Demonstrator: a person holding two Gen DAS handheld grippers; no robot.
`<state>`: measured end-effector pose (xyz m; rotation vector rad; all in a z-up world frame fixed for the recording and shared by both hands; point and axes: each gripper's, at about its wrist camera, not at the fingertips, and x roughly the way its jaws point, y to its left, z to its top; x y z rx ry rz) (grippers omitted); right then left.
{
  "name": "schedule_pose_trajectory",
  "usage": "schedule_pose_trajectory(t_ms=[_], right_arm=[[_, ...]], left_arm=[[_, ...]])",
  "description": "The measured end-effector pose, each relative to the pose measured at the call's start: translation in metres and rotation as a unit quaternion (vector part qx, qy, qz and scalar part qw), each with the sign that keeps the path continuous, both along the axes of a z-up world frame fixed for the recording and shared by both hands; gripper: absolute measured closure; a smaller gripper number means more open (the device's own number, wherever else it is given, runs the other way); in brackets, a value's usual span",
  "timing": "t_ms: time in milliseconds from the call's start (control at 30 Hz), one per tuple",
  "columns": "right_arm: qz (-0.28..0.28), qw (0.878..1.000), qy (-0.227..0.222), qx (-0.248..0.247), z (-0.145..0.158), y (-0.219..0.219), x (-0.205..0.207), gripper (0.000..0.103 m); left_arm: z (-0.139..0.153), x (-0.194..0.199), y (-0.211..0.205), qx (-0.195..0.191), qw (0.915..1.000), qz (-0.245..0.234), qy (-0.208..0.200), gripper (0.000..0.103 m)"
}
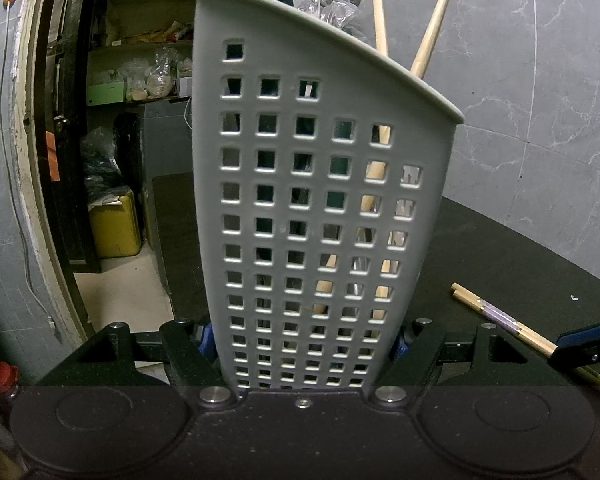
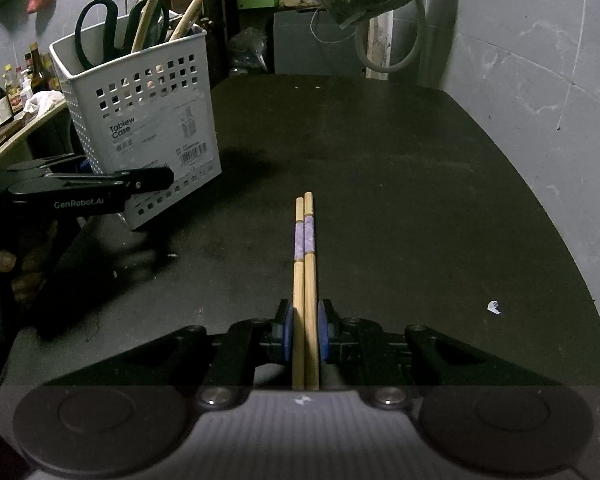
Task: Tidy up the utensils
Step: 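Gather the second chopstick alongside and close the right tool on both, then regrip the chopstick pair and lift it with the right tool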
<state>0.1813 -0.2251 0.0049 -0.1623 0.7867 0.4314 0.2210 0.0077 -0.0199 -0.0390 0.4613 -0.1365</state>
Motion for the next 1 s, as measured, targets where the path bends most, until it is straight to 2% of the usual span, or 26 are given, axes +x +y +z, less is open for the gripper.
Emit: schedule_pose_trajectory(t_ms=[167, 233, 300, 433, 667, 867, 933, 1000], right_arm=[[-0.003, 1.000, 0.002, 0.000, 0.000, 0.001, 0.001, 0.086], [-0.007, 1.000, 0.005, 0.000, 0.000, 0.001, 0.002, 0.081], [-0.006, 1.000, 0.009, 0.003, 0.000, 0.001, 0.003, 0.070], [-0.002, 1.000, 0.009, -0.001, 0.001, 0.003, 0.007, 0.068], [0.009, 1.000, 0.009, -0.005, -0.001, 0.010, 0.020, 0.055], [0.017, 1.000, 0.010, -0.002, -0.002, 0.017, 0.035, 0.055], [0.020, 1.000, 0.011, -0.003, -0.002, 0.018, 0.040, 0.057], [0.024, 1.000, 0.014, -0.006, -0.002, 0.021, 0.044, 0.064]], left_arm=[[0.000, 0.000, 0.000, 0.000, 1.0000, 0.000, 0.000, 0.027], [0.000, 0.000, 0.000, 0.000, 1.0000, 0.000, 0.000, 0.027], [0.000, 0.000, 0.000, 0.000, 1.0000, 0.000, 0.000, 0.027], [0.000, 0.000, 0.000, 0.000, 1.0000, 0.000, 0.000, 0.027], [0.000, 0.000, 0.000, 0.000, 1.0000, 0.000, 0.000, 0.027], [0.000, 0.000, 0.000, 0.000, 1.0000, 0.000, 0.000, 0.027], [0.000, 0.000, 0.000, 0.000, 1.0000, 0.000, 0.000, 0.027], [0.000, 0.000, 0.000, 0.000, 1.0000, 0.000, 0.000, 0.027]])
